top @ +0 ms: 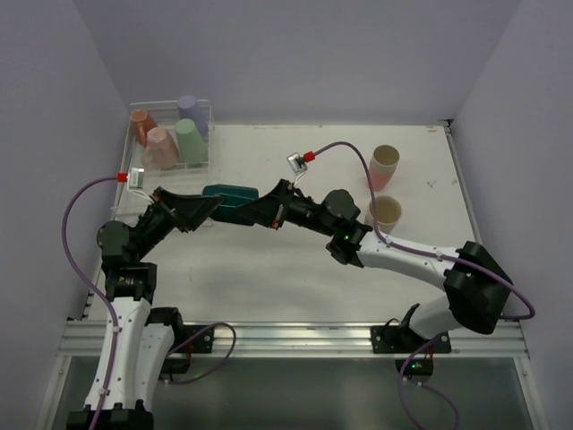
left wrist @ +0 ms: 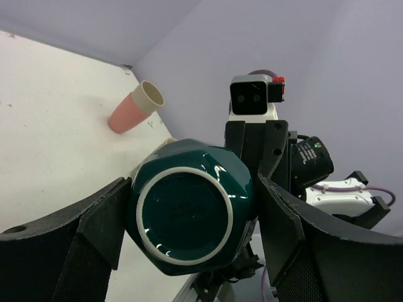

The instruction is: Unload the cups from the dish rack

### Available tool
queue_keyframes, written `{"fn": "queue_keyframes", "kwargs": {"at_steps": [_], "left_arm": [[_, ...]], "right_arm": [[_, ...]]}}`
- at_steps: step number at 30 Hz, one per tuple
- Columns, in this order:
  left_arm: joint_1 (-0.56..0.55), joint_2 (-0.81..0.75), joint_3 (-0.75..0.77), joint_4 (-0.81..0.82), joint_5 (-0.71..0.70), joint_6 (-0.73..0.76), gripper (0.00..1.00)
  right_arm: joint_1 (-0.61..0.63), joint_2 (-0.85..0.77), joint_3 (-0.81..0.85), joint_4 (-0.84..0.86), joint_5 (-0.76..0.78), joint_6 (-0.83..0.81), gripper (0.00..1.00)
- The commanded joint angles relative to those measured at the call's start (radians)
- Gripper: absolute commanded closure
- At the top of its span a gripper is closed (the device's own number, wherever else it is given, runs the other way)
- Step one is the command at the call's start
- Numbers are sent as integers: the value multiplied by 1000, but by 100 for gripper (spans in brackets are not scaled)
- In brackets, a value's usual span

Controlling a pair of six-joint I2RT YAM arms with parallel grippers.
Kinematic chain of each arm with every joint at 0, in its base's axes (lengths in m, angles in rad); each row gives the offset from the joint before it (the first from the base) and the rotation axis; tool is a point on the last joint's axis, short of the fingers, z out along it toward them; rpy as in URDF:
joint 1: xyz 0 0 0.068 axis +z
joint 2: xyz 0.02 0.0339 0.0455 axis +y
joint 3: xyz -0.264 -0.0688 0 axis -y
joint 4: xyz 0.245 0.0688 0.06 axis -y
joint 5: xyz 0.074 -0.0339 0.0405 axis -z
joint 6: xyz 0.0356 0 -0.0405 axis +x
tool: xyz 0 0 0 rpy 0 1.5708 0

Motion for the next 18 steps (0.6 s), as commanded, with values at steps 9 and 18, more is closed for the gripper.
{"fn": "queue_keyframes", "kwargs": {"at_steps": [9,18], "left_arm": [[-14,-22,19,57,10,-11,14],[-14,21,267,-472,-125,449,0]], "right_arm": [[8,-90,-6,-58,103,-70,100],[5,-226,158,-831,241,-500,100]]}}
